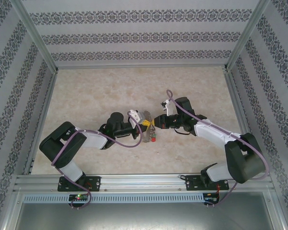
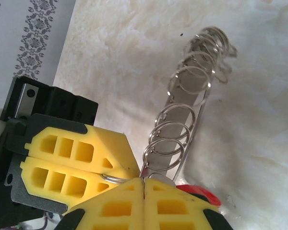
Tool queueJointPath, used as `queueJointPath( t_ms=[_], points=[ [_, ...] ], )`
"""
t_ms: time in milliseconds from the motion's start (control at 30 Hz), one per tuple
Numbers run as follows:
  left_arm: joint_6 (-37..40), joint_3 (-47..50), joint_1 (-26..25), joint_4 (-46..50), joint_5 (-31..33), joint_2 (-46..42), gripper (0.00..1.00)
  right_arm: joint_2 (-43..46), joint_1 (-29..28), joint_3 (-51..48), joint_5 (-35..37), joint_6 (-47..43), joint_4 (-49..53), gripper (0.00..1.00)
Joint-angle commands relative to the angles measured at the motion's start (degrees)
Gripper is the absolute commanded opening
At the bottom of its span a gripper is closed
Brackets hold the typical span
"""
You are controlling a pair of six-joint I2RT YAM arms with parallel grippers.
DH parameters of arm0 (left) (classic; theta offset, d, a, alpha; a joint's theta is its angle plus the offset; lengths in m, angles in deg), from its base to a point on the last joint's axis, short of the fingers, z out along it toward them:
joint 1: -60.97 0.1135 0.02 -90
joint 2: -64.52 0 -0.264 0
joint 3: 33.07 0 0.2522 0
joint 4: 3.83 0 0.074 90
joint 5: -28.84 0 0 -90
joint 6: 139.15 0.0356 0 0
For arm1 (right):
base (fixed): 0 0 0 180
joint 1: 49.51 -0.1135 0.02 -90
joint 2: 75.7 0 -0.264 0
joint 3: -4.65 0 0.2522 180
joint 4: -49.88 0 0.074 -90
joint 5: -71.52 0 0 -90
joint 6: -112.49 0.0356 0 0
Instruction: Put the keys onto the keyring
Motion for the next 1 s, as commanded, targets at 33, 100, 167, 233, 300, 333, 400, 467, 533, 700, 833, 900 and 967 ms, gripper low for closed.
queueJointPath(
  t_ms=[33,100,167,233,300,333,400,467,533,700,833,900,967],
  points=[
    [-3.27,-0.94,-0.69,-12.06,0.31,-0.52,0.00,0.04,1.91,-1.58,-1.44,3.83,-1.50,0.00],
    [-4.49,-1.02,-0.72,-13.56,-0.10,-0.13,0.00,0.59,2.98,-2.52,-2.99,5.96,-4.48,0.00],
    [-6.26,-1.09,-0.80,-16.26,-0.14,0.47,0.00,0.62,3.50,-2.54,-3.56,6.19,-4.56,0.00],
    [-7.90,-1.40,-0.95,-18.43,-0.02,1.25,0.00,0.54,3.83,-2.75,-4.52,6.42,-5.36,0.00],
    [-8.88,-1.80,-1.00,-19.86,0.18,1.79,0.00,0.65,3.90,-2.98,-5.13,6.93,-6.12,0.00],
    [-9.19,-2.07,-1.11,-20.36,0.15,1.94,0.00,0.72,3.90,-2.98,-5.56,7.18,-6.49,0.00],
    [-9.33,-2.66,-1.18,-20.41,-0.08,1.98,0.00,0.86,4.01,-3.07,-6.10,7.65,-7.28,0.00],
    [-9.33,-3.16,-1.19,-20.50,-0.63,2.06,0.00,0.87,4.13,-3.15,-7.12,8.03,-8.26,0.00],
    [-9.50,-3.53,-1.26,-21.37,-1.75,2.25,0.00,0.14,4.27,-2.58,-8.58,8.31,-8.10,0.00],
    [-9.33,-4.08,-1.38,-21.46,-2.13,1.77,0.00,-2.86,6.80,-1.47,-11.88,12.21,-8.70,0.00],
    [-8.13,-3.94,-1.46,-19.77,-2.18,0.79,0.00,-5.78,8.71,1.60,-14.42,14.02,-3.42,0.00],
    [-7.17,-3.89,-1.44,-18.64,-1.75,0.22,0.00,-5.95,8.43,3.28,-15.11,11.96,0.48,0.00],
    [-5.47,-4.42,-1.44,-14.61,-1.78,-0.51,0.00,-4.73,8.10,4.29,-14.26,9.49,2.99,0.00]
  ],
)
